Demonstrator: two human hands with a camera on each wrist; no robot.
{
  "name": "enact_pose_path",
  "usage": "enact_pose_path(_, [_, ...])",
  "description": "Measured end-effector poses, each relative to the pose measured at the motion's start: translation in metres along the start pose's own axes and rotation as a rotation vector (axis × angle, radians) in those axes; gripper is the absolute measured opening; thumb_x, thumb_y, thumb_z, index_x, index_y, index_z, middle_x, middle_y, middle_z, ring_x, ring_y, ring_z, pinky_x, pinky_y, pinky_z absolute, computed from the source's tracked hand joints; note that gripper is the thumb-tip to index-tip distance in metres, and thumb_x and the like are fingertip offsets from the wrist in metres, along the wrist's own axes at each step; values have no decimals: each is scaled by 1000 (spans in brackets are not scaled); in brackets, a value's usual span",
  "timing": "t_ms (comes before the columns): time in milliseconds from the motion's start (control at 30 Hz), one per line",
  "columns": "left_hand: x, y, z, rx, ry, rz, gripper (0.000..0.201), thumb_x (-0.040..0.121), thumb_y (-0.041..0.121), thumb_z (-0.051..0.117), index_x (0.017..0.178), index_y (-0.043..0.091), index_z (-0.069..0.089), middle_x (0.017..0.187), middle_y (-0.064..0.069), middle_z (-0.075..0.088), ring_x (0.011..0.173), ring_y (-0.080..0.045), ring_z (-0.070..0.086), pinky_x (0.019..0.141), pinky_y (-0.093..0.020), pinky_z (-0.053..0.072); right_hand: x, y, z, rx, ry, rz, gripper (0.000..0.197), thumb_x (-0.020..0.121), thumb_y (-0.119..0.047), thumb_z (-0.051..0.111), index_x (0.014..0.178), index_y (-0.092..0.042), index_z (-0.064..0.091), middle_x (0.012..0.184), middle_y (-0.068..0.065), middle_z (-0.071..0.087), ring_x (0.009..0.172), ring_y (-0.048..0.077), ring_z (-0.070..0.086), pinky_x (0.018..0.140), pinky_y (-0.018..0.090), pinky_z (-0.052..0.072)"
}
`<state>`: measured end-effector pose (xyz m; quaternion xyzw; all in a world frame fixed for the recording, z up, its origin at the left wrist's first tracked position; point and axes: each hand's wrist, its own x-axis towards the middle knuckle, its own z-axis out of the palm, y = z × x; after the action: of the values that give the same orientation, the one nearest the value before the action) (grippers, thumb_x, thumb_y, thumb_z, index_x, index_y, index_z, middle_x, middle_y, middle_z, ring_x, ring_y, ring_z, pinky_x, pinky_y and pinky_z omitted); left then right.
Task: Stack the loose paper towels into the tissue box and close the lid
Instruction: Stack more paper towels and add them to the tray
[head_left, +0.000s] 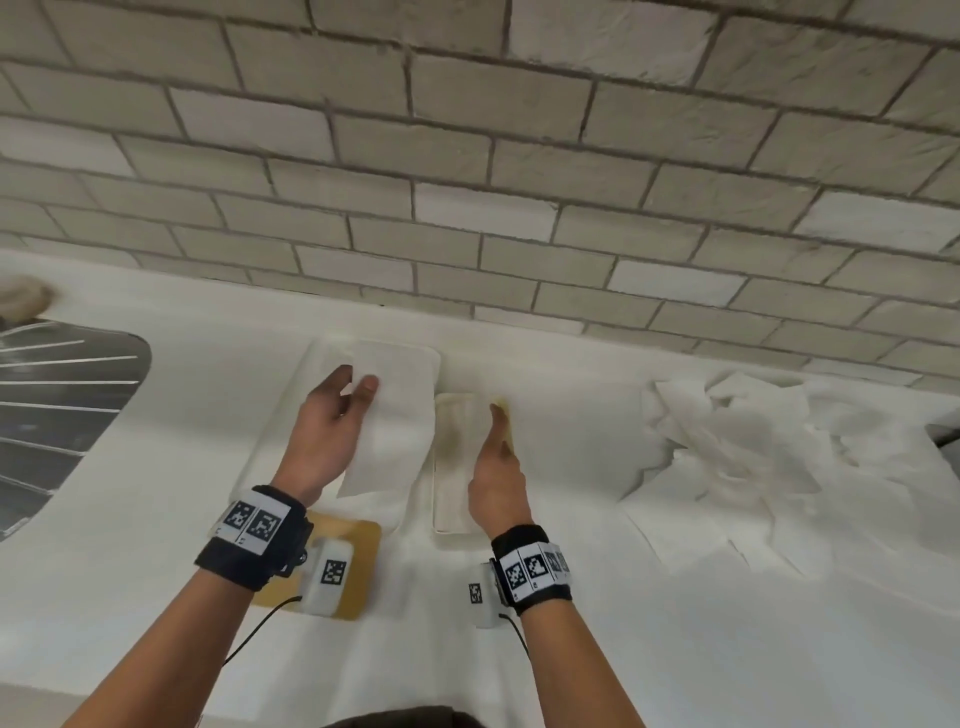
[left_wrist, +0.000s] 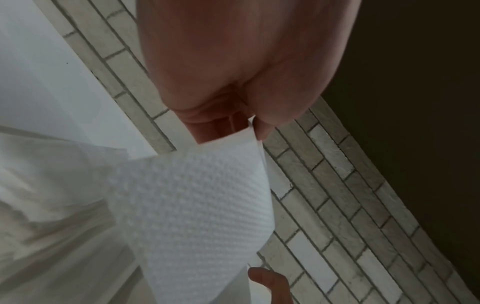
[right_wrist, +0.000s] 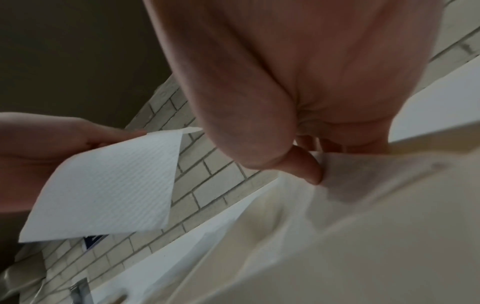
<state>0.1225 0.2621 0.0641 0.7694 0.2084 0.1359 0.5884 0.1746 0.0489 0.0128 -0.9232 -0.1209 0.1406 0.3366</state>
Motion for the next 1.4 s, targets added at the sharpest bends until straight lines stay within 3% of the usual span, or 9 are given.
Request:
enact_pose_path(200, [6, 13, 15, -41, -100, 2, 28, 110, 47, 54, 108, 21, 64, 103, -6, 80, 97, -28, 76, 90, -50, 59, 2, -1, 2, -2, -28, 10, 93, 94, 4, 44, 165, -32, -3, 114, 18, 62, 90, 38, 65, 88, 56, 59])
enact_pose_path(367, [9, 17, 37, -104, -155, 25, 50, 103, 62, 57, 114, 13, 60, 103, -15, 75, 95, -37, 71, 94, -63, 57, -15, -12, -23, 288, 492, -129, 39, 112, -21, 50, 145, -28, 32, 131, 8, 59, 121, 23, 62, 100, 41, 55])
enact_pose_path(533, [21, 10, 65, -144, -133, 7, 47, 99, 62, 62, 128, 26, 53, 109, -16, 76, 103, -36, 72, 93, -56, 59, -27, -14, -31, 654, 326, -156, 28, 106, -24, 65, 124, -33, 45, 114, -4, 72, 103, 12, 72, 88, 26, 57])
enact_pose_path(667, [30, -6, 79, -21, -106, 12, 34, 106, 29, 64, 134, 18, 47, 111, -14, 73, 96, -27, 70, 82, -34, 54, -20, 18, -9, 408, 409, -54, 21, 104, -8, 61, 114, -27, 61, 98, -14, 70, 83, 7, 69, 74, 21, 52])
enact_pose_path(800, [27, -32, 80, 306, -83, 235, 57, 100, 8, 68, 150, 9, 39, 141, -9, 56, 121, -18, 58, 99, -30, 48, -12, 32, 10, 158, 218, 39, 24, 104, -1, 52, 124, -11, 61, 113, 7, 69, 102, 24, 69, 86, 28, 53])
enact_pose_path(967, [14, -37, 97, 731, -475, 338, 51, 102, 28, 65, 147, 19, 45, 149, -5, 52, 132, -30, 56, 115, -49, 43, -13, 27, 21, -90, 90, 34, 32, 100, 8, 47, 129, 0, 55, 121, 18, 65, 105, 40, 69, 88, 45, 57])
enact_pose_path(1133, [6, -48, 115, 1151, -736, 228, 87, 94, 56, 70, 164, 28, 26, 170, -5, 23, 162, -28, 15, 125, -76, 8, -20, 39, -7, -22, 92, -16, 39, 104, -8, 56, 143, -9, 51, 122, 14, 69, 110, 33, 68, 93, 44, 57])
enact_pose_path(1300, [1, -38, 123, 1210, -639, 236, 89, 94, 58, 69, 165, 30, 24, 173, -2, 18, 165, -27, 2, 125, -72, -4, -17, 111, -84, -45, 335, -44, 35, 93, 4, 57, 122, -14, 62, 102, 7, 74, 91, 28, 73, 79, 31, 55])
enact_pose_path(1400, [-12, -23, 132, 968, -442, 404, 68, 99, 45, 69, 158, 25, 41, 163, -4, 40, 158, -30, 29, 129, -51, 25, -6, 177, -130, -346, 133, 60, 54, 87, 13, 49, 132, -15, 59, 116, 13, 69, 104, 36, 70, 83, 40, 57])
